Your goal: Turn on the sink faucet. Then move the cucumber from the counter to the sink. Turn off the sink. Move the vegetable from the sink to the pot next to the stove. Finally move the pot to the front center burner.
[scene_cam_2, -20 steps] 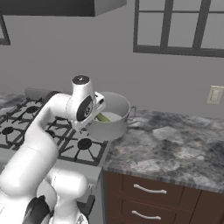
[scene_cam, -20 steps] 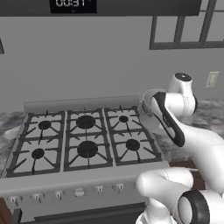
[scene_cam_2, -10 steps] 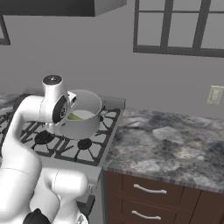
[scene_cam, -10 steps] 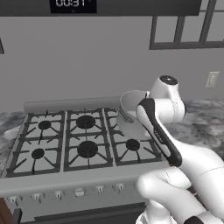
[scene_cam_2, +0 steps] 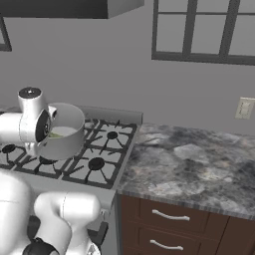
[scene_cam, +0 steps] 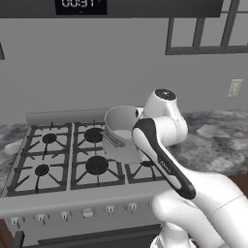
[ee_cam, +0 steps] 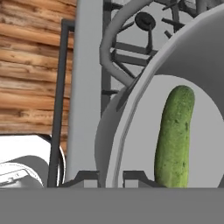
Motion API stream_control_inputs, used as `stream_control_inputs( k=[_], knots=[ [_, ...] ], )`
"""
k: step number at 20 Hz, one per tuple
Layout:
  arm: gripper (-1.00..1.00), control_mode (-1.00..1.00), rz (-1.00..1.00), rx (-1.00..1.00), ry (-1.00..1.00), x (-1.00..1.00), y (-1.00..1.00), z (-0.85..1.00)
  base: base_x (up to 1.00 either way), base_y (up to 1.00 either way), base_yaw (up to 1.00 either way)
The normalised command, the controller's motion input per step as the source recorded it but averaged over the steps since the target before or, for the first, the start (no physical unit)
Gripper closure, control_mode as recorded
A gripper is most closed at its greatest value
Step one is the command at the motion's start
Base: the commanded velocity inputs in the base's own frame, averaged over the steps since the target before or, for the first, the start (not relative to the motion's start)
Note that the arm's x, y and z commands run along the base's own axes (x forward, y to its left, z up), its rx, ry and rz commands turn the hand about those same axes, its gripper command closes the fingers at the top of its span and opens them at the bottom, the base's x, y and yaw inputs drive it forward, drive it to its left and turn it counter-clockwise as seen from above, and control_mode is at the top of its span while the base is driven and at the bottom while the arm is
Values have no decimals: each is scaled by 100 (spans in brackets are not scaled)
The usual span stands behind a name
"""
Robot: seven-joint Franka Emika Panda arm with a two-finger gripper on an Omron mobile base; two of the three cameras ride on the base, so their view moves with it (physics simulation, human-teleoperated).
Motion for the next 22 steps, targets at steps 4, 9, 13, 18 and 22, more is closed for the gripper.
stream_control_inputs(
  k=[4,9,13,18,22],
  knots=[
    [100,-100,17,-2,3,4,53,-1,0,0,0],
    [100,-100,5,-4,0,2,5,-22,0,0,0],
    [100,-100,1,-7,3,0,22,-31,0,0,0],
    [100,-100,0,-6,6,9,31,-28,0,0,0],
    [100,-100,2,-2,2,14,23,-25,0,0,0]
  ],
)
